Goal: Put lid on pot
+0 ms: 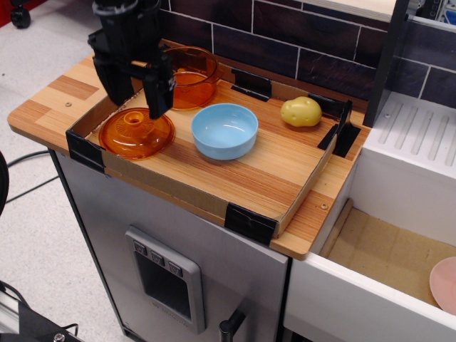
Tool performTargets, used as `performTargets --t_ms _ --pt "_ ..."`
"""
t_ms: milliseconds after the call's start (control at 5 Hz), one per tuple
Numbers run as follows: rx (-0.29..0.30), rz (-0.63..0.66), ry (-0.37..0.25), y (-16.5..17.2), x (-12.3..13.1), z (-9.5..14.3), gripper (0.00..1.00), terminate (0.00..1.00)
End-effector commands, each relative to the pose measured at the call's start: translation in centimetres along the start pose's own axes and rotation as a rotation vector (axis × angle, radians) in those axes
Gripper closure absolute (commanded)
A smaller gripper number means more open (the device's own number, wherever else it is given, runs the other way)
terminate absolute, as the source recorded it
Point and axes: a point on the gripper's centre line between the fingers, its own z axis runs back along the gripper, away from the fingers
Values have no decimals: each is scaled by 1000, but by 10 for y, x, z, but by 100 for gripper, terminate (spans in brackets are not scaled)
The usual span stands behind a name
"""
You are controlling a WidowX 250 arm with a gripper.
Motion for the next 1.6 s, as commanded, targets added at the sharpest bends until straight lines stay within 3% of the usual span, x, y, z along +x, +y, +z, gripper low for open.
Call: performTargets --t_ms 0,800,1000,1400 --pt "32 -14 -42 18 10 0 0 0" --pt "64 4 -24 24 16 -18 0 0" --pt "50 2 -34 23 14 -17 100 0" --pt "67 19 -51 22 14 -18 100 0"
